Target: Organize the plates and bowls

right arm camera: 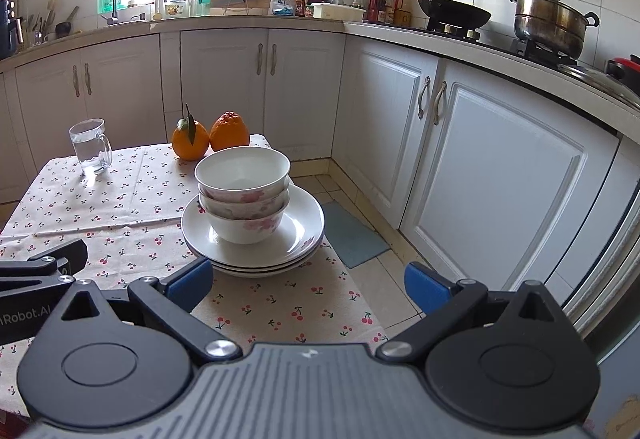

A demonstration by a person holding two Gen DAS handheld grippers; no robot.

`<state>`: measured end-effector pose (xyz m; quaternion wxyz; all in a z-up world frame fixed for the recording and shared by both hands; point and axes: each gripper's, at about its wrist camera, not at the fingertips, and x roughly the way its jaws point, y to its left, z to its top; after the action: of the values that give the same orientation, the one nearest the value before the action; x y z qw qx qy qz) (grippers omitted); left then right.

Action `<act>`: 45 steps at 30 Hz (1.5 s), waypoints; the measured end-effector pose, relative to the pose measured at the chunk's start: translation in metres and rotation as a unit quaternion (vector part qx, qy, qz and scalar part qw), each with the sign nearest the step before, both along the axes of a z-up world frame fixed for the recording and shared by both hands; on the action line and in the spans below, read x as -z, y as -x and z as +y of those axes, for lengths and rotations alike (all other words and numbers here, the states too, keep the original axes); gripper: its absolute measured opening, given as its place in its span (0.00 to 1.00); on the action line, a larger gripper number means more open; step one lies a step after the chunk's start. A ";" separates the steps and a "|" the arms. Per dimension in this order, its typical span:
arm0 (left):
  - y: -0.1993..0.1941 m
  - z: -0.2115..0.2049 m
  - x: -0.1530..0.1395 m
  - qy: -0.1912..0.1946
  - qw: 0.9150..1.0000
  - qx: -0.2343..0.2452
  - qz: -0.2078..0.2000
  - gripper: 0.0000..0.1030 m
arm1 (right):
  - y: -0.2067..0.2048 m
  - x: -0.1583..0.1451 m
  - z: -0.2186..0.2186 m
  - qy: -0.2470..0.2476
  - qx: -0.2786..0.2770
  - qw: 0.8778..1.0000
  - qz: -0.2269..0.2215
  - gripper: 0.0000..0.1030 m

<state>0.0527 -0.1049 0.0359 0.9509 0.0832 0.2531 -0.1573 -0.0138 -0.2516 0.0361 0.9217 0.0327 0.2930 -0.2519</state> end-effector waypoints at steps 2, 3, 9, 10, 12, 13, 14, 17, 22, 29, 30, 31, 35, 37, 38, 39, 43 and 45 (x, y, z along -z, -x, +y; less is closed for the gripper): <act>0.000 0.000 0.000 0.000 1.000 -0.001 0.001 0.99 | 0.000 0.000 0.001 0.001 0.001 1.000 0.000 1.00; 0.000 0.000 0.000 0.000 1.000 -0.001 0.000 0.99 | 0.000 0.000 0.001 0.001 0.001 1.000 0.000 1.00; 0.000 0.000 0.002 0.000 1.000 -0.003 0.001 0.99 | 0.000 0.000 0.000 0.001 0.002 1.000 0.001 1.00; -0.001 0.000 0.002 0.000 1.000 -0.003 0.002 0.99 | 0.000 0.000 0.000 0.001 0.002 1.000 0.001 1.00; -0.001 0.000 0.002 0.000 1.000 -0.004 0.002 0.99 | 0.000 0.000 0.000 0.001 0.002 1.000 0.001 1.00; -0.001 0.000 0.002 0.000 1.000 -0.004 0.002 0.99 | 0.000 0.000 0.000 0.001 0.002 1.000 0.001 1.00; -0.001 0.000 0.002 0.000 1.000 -0.004 0.002 0.99 | 0.000 0.000 0.000 0.001 0.002 1.000 0.000 1.00; -0.001 0.001 0.002 0.000 1.000 -0.004 0.002 0.99 | 0.000 -0.001 0.000 0.001 0.003 1.000 0.000 1.00; -0.001 0.000 0.002 -0.001 1.000 -0.005 0.003 0.99 | 0.001 -0.001 -0.001 0.003 0.005 1.000 -0.001 1.00; -0.001 0.000 0.003 -0.001 1.000 -0.005 0.004 0.99 | 0.002 -0.002 0.000 0.005 0.006 1.000 -0.002 1.00; -0.001 0.000 0.003 -0.001 1.000 -0.005 0.004 0.99 | 0.002 -0.002 0.000 0.005 0.006 1.000 -0.003 1.00; -0.001 0.000 0.003 -0.001 1.000 -0.006 0.003 0.99 | 0.002 -0.002 0.000 0.005 0.006 1.000 -0.003 1.00; -0.002 -0.001 0.003 -0.002 1.000 -0.006 0.004 0.99 | 0.003 -0.002 0.000 0.006 0.005 1.000 -0.005 1.00; -0.002 -0.001 0.003 -0.002 1.000 -0.006 0.004 0.99 | 0.003 -0.002 0.000 0.006 0.006 1.000 -0.004 1.00; -0.002 -0.001 0.003 -0.002 1.000 -0.006 0.004 0.99 | 0.002 -0.002 0.000 0.006 0.006 1.000 -0.005 1.00; -0.002 -0.001 0.003 -0.002 1.000 -0.006 0.003 0.99 | 0.003 -0.002 0.000 0.006 0.006 1.000 -0.005 1.00; -0.002 -0.001 0.003 -0.002 1.000 -0.007 0.005 0.99 | 0.002 -0.002 0.000 0.006 0.006 1.000 -0.004 1.00; -0.002 -0.001 0.003 -0.002 1.000 -0.007 0.005 0.99 | 0.002 -0.002 0.000 0.006 0.006 1.000 -0.004 1.00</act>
<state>0.0544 -0.1058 0.0328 0.9506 0.0826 0.2585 -0.1504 -0.0162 -0.2517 0.0382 0.9218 0.0295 0.2871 -0.2590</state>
